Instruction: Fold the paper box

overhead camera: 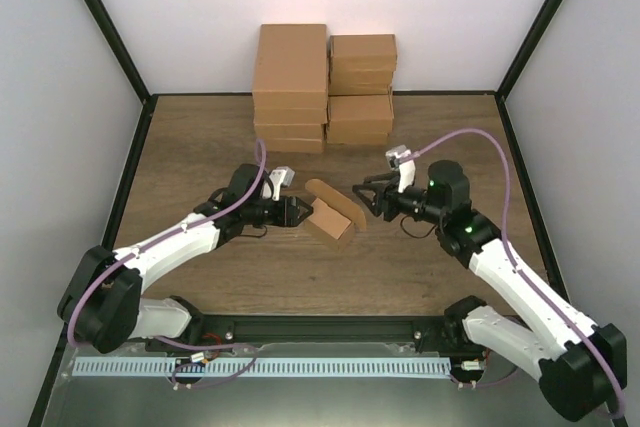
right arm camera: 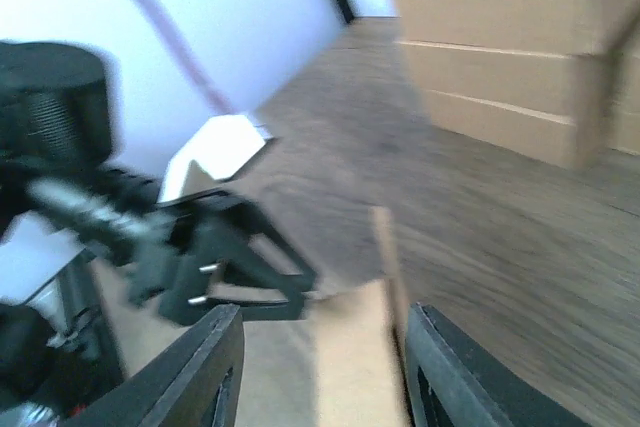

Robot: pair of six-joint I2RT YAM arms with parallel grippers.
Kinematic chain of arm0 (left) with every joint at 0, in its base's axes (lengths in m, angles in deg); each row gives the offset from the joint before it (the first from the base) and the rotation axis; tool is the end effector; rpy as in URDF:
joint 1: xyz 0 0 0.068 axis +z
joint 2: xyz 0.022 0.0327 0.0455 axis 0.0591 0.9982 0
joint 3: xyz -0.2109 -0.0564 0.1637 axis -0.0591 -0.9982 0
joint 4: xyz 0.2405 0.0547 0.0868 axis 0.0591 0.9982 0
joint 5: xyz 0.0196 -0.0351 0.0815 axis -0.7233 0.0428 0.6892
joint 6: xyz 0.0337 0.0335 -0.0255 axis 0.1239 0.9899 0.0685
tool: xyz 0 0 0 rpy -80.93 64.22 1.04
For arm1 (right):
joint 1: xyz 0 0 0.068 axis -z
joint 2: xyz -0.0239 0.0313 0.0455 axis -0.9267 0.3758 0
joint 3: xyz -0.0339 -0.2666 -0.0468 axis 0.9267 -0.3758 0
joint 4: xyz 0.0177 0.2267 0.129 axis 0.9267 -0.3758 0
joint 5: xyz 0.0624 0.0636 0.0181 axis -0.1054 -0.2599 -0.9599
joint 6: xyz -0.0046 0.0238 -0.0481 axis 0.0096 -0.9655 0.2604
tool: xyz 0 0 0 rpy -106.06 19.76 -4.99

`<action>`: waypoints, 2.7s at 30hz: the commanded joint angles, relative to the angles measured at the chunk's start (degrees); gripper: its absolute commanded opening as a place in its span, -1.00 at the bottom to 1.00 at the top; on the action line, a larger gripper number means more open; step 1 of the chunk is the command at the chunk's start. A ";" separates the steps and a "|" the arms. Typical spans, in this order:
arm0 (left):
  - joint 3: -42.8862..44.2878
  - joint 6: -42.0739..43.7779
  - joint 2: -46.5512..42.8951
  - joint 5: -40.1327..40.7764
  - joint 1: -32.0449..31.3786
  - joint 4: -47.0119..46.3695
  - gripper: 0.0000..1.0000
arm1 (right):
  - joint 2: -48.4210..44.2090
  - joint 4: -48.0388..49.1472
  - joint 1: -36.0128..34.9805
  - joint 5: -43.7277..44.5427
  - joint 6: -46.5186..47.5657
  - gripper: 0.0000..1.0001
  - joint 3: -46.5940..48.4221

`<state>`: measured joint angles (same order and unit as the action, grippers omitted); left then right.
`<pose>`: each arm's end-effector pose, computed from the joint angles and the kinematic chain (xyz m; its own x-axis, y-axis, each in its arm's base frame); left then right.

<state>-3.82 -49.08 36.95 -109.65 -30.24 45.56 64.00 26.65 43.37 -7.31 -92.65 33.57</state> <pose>0.2168 -0.1622 0.2118 -0.8362 0.0409 -0.5469 0.4273 0.6738 -0.6029 0.1883 0.1051 0.2919 -0.5256 0.0398 -0.8498 -0.6541 0.6198 0.4336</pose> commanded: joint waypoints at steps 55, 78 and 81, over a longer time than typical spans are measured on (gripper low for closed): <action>7.27 3.55 10.20 -0.98 0.32 -4.73 -0.93 | 10.09 27.79 -25.19 31.20 7.50 -0.99 -17.95; 10.08 2.70 13.68 -3.70 0.15 -2.70 -0.90 | 8.40 17.96 -25.15 29.00 6.09 -0.94 -12.87; 11.33 2.93 12.04 -2.97 0.18 -1.05 -0.89 | 7.56 13.07 -25.19 26.16 6.61 -0.82 -7.20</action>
<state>5.14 -47.15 51.68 -113.35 -29.91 40.86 73.84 47.15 18.61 22.84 -87.56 17.74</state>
